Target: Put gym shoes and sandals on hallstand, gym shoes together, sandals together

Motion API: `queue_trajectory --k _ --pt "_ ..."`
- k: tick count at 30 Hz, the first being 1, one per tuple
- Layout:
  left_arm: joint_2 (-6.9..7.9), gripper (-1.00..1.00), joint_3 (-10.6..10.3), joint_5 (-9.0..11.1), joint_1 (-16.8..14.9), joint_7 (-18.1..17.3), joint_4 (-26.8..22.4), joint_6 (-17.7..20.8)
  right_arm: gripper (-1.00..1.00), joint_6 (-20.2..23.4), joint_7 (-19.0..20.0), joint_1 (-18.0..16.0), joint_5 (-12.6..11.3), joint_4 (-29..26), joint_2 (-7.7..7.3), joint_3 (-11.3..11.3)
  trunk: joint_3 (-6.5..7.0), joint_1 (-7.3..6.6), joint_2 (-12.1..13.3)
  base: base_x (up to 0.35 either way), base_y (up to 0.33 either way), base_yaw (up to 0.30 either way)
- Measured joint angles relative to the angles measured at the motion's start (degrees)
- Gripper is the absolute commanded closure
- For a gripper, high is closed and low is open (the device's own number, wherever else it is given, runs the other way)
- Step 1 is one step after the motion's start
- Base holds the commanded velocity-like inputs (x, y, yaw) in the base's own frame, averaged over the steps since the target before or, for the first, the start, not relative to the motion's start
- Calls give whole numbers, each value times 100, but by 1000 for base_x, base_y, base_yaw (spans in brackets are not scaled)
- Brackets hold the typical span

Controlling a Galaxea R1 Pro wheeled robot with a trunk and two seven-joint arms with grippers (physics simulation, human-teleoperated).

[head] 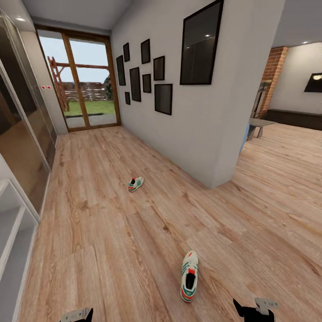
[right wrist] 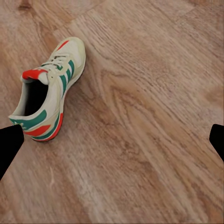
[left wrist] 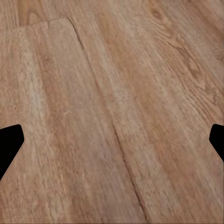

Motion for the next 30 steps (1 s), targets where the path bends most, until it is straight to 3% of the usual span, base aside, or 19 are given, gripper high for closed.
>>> queue_trajectory --k 9,30 --pt "-1 -100 -1 0 0 0 -4 0 -100 0 -2 0 -1 1 0 0 0 1 0 189 165 -5" --pt "3 -100 0 0 0 0 2 -1 -100 0 -5 0 -8 3 0 1 0 0 0 49 39 0"
